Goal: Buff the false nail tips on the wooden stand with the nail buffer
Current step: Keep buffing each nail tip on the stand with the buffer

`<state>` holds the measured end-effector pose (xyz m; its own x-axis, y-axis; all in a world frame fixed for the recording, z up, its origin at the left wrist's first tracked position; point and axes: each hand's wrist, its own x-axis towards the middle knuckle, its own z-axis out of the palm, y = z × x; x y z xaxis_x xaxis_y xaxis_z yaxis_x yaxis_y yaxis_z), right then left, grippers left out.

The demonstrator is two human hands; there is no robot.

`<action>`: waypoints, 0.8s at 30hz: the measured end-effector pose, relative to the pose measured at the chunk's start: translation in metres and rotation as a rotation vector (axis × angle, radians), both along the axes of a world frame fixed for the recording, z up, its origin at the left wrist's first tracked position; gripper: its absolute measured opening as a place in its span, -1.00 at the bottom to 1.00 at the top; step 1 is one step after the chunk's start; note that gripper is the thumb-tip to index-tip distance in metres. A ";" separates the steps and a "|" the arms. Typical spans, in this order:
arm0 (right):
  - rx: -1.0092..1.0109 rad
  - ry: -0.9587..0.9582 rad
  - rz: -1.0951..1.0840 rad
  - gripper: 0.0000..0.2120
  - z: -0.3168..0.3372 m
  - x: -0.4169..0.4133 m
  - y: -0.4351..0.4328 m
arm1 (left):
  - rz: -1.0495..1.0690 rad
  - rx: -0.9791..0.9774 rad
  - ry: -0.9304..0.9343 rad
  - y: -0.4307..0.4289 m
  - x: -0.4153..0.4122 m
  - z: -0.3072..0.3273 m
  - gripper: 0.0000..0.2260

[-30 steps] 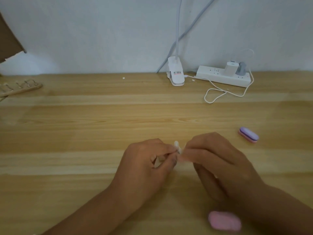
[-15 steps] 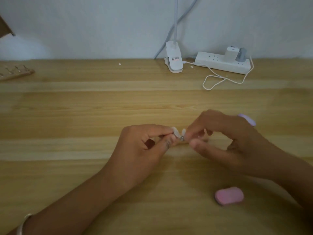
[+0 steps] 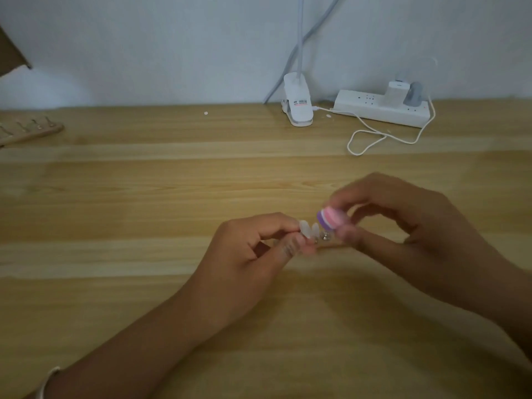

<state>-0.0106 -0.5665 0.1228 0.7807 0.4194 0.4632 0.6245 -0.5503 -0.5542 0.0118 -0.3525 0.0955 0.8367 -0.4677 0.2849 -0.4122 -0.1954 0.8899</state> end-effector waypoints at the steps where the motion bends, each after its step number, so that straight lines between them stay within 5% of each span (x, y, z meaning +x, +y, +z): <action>1: 0.057 -0.051 -0.050 -0.88 0.001 0.001 0.001 | -0.001 0.030 -0.033 0.000 0.000 0.000 -0.88; 4: -0.049 -0.256 -0.038 -0.83 -0.016 -0.001 0.013 | 0.018 0.107 -0.152 0.001 -0.002 -0.001 -0.89; 13: -0.132 -0.380 -0.057 -0.78 -0.023 0.006 0.007 | 0.057 0.077 -0.217 0.000 -0.002 0.003 -0.93; 24: 0.021 -0.270 -0.072 -0.75 -0.021 0.005 -0.001 | 0.029 0.058 -0.224 0.001 -0.002 0.001 -0.91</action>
